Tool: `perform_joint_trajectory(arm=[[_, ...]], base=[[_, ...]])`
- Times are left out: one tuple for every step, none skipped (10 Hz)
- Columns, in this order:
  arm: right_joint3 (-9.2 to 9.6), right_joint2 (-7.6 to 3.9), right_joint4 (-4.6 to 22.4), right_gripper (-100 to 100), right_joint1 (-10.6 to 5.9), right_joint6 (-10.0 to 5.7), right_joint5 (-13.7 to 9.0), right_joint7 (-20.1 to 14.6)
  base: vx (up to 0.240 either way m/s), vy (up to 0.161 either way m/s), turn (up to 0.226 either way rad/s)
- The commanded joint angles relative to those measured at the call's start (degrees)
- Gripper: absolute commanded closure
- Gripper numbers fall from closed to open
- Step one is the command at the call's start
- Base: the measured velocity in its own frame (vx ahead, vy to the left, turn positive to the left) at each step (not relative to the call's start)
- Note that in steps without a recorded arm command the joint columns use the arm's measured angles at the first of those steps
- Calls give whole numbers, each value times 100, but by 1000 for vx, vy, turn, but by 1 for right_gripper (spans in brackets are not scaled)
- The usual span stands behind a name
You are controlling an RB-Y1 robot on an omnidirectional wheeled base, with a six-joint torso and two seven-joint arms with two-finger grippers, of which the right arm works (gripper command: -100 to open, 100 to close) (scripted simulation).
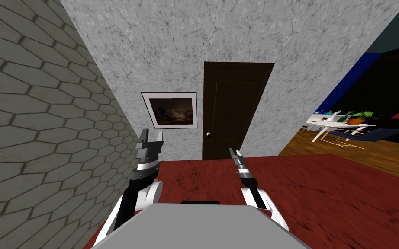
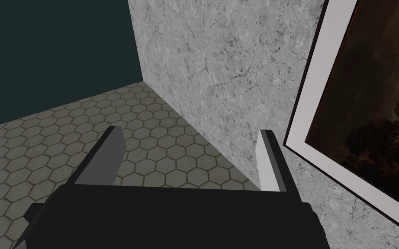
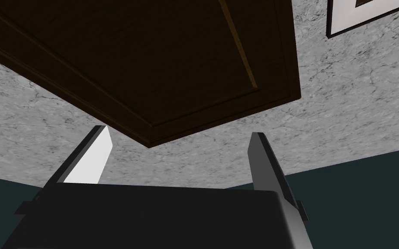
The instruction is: Pull the door open
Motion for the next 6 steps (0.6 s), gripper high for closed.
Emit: perform_joint_trajectory(arm=[[-60,-3,183,-100,-61,-54,118,155],[-100,-1,314,-100,-107,-94,189,247],[-141,1,444,-100,-153,-134,259,338],[-181,3,575,-100,-199,-175,330,430],[-221,5,706,-100,-246,-215,400,522],[-261,8,836,-100,-292,-254,470,613]], base=[[99,24,-9],[93,38,-9],[99,47,-11],[115,33,-15],[100,34,-11],[93,28,-13]])
